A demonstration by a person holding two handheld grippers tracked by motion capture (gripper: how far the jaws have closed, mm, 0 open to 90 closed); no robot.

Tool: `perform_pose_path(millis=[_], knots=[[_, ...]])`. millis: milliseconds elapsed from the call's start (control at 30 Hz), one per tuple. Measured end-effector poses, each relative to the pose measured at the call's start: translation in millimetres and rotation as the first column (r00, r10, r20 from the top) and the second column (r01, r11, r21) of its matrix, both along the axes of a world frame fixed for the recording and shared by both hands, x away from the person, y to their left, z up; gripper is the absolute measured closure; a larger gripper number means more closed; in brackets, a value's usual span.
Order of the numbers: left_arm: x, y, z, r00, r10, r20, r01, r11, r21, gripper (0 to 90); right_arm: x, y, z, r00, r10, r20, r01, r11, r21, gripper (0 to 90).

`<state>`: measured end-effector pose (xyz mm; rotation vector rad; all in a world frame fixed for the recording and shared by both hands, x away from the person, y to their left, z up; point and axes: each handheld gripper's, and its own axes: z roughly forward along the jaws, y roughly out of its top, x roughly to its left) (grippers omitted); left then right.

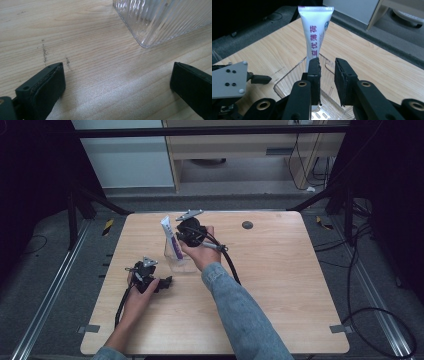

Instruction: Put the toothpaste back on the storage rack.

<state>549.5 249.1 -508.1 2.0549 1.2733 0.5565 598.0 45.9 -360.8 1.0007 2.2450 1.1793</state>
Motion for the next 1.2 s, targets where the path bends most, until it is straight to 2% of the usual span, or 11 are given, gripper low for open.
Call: perform_pose_path(millis=[200,300,400,500,667,833,1000,1067,1200], knots=[[0.0,0.0,0.0,1.0,0.0,-0.001,0.0,1.0,0.0,0.0,-3.1,-6.9,4.6,0.9997,0.0,0.025,0.0,1.0,0.017,63.8],[-0.1,-0.1,0.0,1.0,0.0,-0.001,0.0,1.0,0.0,0.0,-2.7,-11.6,7.1,0.9995,-0.017,0.027,0.016,0.999,0.034,52.6],[-0.1,0.1,0.1,1.0,-0.001,-0.002,0.001,1.0,0.002,0.0,-0.5,-15.9,7.9,0.9993,-0.031,0.02,0.03,0.998,0.053,36.8],[-0.1,0.1,0.1,1.0,-0.001,-0.002,0.001,1.0,0.002,0.0,1.3,-19.0,6.9,0.9997,-0.025,0.003,0.024,0.998,0.052,28.1],[-0.1,-0.1,0.0,1.0,0.001,0.0,-0.001,1.0,0.0,0.0,-0.2,-24.5,7.3,0.9999,-0.007,0.01,0.007,0.999,0.042,17.7],[-0.1,0.1,0.1,1.0,-0.001,-0.001,0.001,1.0,0.001,0.0,-1.4,-31.4,6.9,0.9997,0.02,0.012,-0.02,1.0,0.002,13.1],[-0.2,-0.1,0.0,1.0,0.001,-0.002,-0.001,1.0,-0.001,0.0,-3.0,-46.5,6.1,0.9998,0.014,0.012,-0.014,1.0,-0.003,14.9],[-0.2,-0.1,0.0,1.0,0.001,-0.002,-0.001,1.0,-0.001,0.0,-4.3,-55.5,4.7,0.9995,0.011,0.029,-0.011,1.0,-0.003,15.3],[-0.2,-0.3,-0.1,1.0,0.003,-0.001,-0.003,1.0,-0.003,0.0,-4.5,-71.7,3.6,0.9995,-0.016,0.027,0.016,1.0,0.018,15.7]])
